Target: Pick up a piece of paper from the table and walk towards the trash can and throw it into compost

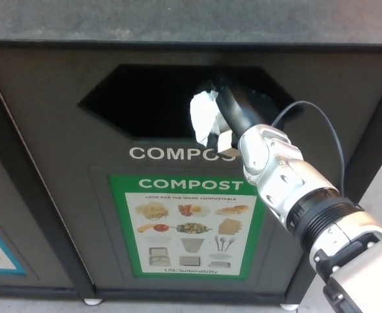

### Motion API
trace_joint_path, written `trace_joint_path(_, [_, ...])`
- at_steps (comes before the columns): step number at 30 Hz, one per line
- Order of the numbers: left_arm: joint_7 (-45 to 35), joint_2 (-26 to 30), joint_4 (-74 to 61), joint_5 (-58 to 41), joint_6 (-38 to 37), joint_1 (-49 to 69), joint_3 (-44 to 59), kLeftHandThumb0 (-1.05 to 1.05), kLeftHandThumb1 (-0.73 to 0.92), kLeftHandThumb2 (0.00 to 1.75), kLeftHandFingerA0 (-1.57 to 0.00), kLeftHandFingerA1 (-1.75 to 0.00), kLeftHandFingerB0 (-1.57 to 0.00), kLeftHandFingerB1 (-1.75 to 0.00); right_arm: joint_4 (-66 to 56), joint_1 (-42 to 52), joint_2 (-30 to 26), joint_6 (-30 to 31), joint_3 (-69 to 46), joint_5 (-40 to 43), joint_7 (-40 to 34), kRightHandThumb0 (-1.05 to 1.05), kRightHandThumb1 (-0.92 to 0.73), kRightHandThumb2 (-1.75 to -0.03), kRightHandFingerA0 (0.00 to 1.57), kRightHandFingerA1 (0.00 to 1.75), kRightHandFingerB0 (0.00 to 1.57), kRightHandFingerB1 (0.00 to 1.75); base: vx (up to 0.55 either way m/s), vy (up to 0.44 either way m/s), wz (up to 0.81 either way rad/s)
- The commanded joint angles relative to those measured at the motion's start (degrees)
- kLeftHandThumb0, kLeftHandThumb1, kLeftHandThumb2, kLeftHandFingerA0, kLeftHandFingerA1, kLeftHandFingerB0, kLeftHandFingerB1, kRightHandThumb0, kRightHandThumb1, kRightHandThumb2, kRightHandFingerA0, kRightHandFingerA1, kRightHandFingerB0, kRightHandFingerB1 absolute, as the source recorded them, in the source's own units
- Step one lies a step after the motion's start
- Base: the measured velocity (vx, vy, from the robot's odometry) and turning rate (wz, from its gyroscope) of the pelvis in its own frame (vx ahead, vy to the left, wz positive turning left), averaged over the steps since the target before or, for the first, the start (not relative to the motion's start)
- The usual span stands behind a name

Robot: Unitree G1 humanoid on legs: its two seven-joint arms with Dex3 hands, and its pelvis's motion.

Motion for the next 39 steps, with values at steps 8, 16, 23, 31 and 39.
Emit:
trace_joint_path(8, [-0.6, 0.2, -3.0, 0.0, -2.3, 2.2, 0.0, 0.02, 0.72, 0.74, -0.96, -0.74, -0.88, -0.68, -0.5, 2.0, 0.0, 1.2, 0.9, 0.6, 0.8, -0.1, -0.62, -0.97, 0.84, 1.72, 0.78, 1.57, 0.0, 0.0, 0.0])
trace_joint_path(16, [-0.5, 0.4, -2.3, 0.2, -2.7, 2.5, 0.1, 0.04, 0.69, 0.81, -0.98, -0.73, -0.91, -0.66, -1.0, 2.0, -0.5, 2.7, 1.5, 0.4, 1.6, -0.11, -0.67, -0.83, 0.8, 1.74, 0.72, 1.59, 0.0, 0.0, 0.0])
trace_joint_path(23, [0.4, 1.1, -0.5, 1.8, -3.2, 2.1, -0.9, 0.02, 0.71, 0.75, -0.97, -0.7, -0.9, -0.67, -0.9, 1.3, -0.9, 2.4, 2.1, 0.1, 1.9, -0.11, -0.66, -0.84, 0.81, 1.75, 0.71, 1.64, 0.0, 0.0, 0.0])
trace_joint_path(31, [0.7, 0.7, -0.5, 1.4, -2.5, 1.7, -0.7, 0.06, 0.66, 0.82, -0.98, -0.71, -0.91, -0.68, -0.2, 1.7, -1.5, 1.3, 5.1, -1.6, 1.8, -0.11, -0.64, -0.77, 0.79, 1.75, 0.69, 1.6, 0.0, 0.0, 0.0])
trace_joint_path(39, [-0.1, 0.3, -0.5, 1.4, -5.1, 5.1, -0.8, 0.05, 0.69, 0.79, -0.97, -0.69, -0.9, -0.67, -1.3, 3.5, -1.6, 1.1, 7.6, -2.0, 1.9, -0.13, -0.71, -0.75, 0.78, 1.74, 0.68, 1.58, 0.01, -0.018, -0.12])
